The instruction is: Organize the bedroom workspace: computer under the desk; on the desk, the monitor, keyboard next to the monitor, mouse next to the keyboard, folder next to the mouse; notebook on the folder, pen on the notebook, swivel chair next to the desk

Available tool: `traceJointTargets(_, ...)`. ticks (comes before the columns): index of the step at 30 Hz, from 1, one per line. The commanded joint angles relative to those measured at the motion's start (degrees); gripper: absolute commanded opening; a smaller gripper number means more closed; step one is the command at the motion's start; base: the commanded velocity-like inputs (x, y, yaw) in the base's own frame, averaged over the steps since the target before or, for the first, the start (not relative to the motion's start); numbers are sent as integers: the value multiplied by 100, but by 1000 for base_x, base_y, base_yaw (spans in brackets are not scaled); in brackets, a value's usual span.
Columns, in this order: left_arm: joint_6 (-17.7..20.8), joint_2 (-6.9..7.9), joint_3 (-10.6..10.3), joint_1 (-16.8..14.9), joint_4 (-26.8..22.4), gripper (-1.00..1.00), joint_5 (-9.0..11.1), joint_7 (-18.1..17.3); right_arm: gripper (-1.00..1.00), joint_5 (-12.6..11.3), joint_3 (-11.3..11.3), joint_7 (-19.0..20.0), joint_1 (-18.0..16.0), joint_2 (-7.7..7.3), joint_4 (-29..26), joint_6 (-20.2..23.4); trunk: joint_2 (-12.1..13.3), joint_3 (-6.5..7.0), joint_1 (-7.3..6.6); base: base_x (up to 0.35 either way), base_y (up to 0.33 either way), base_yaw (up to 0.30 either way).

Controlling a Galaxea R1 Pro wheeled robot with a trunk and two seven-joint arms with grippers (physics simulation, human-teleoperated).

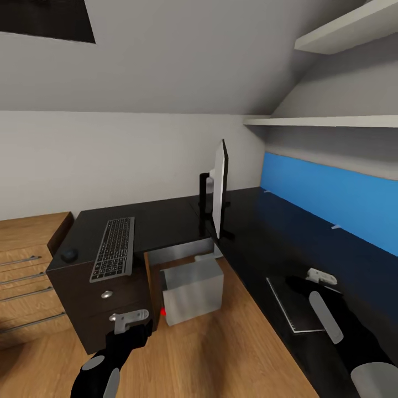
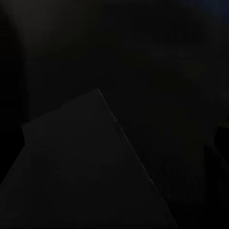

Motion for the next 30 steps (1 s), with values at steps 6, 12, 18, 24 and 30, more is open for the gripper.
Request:
traceJointTargets(6,31,-3,2,-4,-7,100,44,32,100,-180,-2,153,-4,-128,-3,54,-245,-114,132,0,0,0)
traceJointTargets(12,35,-3,1,-4,-7,100,44,32,100,-206,-5,195,-4,-156,-2,62,-486,-222,264,0,0,0)
traceJointTargets(18,36,-3,2,-4,-7,100,44,32,100,-212,-6,207,-4,-164,-1,68,-687,-312,374,0,0,0)
traceJointTargets(24,37,-3,-2,-4,-7,100,46,32,100,-214,-7,210,-4,-166,-1,80,-687,-312,374,0,0,0)
traceJointTargets(30,40,8,5,-4,-4,100,41,23,100,-215,1,211,-4,-165,3,82,-687,-312,374,0,0,0)
